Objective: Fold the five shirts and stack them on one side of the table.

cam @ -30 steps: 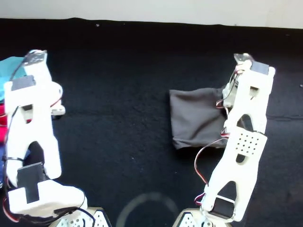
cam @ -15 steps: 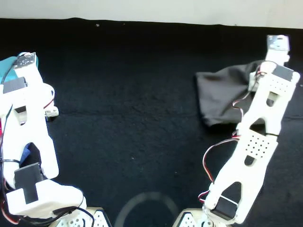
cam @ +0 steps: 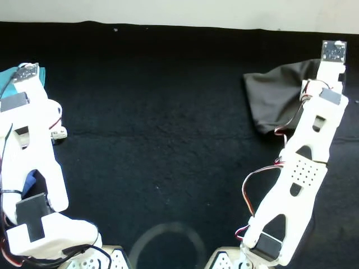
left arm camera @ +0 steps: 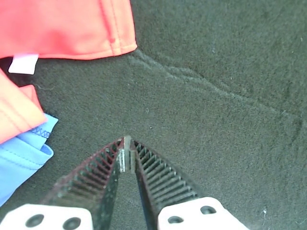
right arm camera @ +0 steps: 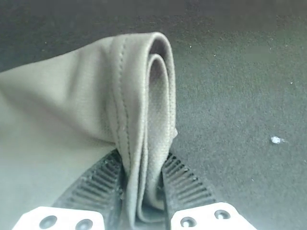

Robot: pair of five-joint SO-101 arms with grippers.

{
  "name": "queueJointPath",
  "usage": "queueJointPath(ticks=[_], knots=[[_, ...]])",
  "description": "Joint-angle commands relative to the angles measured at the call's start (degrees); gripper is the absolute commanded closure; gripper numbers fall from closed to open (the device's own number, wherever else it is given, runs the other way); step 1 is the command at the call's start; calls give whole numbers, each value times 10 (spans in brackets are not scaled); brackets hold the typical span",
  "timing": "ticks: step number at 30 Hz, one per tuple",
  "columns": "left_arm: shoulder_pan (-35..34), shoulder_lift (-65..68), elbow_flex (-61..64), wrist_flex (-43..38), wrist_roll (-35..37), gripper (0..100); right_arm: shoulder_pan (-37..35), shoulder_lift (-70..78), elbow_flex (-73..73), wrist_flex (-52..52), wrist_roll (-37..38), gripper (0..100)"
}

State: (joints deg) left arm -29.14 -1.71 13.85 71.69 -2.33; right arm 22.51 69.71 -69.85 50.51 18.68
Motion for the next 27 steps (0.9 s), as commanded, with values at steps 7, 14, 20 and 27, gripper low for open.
queueJointPath(ticks=[7,14,20,27], knots=[[-7,-30,-9,-2,-4,986,12,-11,-33,17,4,904],[-8,-30,-36,2,-1,986,13,-41,-89,93,3,776],[-7,-30,-68,3,0,986,24,-71,-151,153,-90,783],[-43,-28,-143,76,-4,826,26,-112,-174,255,-122,782]])
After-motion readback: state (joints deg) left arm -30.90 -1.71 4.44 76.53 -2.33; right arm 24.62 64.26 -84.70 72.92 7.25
